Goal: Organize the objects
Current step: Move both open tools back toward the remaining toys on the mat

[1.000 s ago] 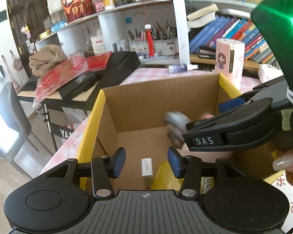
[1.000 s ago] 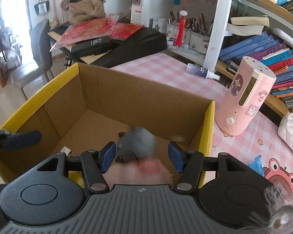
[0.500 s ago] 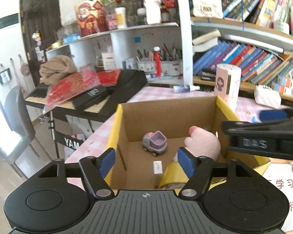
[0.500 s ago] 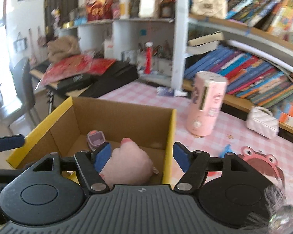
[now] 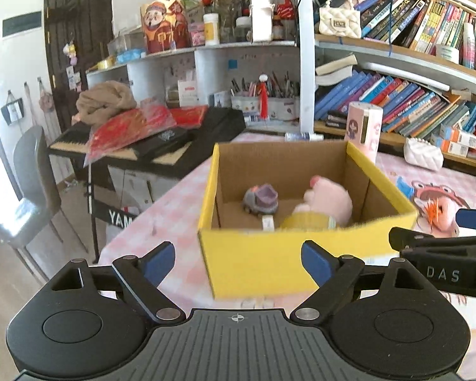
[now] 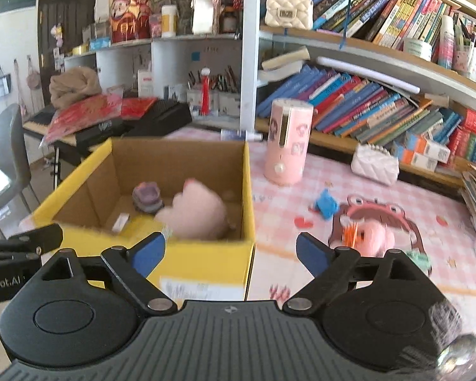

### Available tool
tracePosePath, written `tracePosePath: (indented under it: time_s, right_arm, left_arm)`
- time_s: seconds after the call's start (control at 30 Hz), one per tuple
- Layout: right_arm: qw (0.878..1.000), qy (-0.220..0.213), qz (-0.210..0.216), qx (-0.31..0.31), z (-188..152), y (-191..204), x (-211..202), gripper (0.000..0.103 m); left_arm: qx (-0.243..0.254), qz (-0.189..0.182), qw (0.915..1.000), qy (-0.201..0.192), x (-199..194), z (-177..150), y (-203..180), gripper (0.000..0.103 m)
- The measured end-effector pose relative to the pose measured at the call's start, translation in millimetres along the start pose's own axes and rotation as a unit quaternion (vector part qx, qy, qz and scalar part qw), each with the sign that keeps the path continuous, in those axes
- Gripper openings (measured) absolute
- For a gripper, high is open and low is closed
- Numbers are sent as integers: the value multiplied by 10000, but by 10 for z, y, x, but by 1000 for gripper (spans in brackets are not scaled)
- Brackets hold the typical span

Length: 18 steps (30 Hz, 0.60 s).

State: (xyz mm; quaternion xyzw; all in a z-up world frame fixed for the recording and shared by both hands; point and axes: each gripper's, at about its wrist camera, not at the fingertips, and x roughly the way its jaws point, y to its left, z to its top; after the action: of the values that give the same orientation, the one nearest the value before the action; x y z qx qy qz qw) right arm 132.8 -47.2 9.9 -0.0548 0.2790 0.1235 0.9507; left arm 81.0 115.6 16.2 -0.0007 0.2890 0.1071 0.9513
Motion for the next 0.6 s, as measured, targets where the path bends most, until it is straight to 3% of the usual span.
tracePosePath:
  time_s: [0.33,0.6]
  right_arm:
    - [9993,289,-107,-210,-457,236,-362,93]
    - [9985,502,-188,-133,-748,261,-590,96]
  left_arm:
    - [-114,-6,9990,423,-268,-404,177,91]
    - [-2,-238,9975,672,-435,-650,128,95]
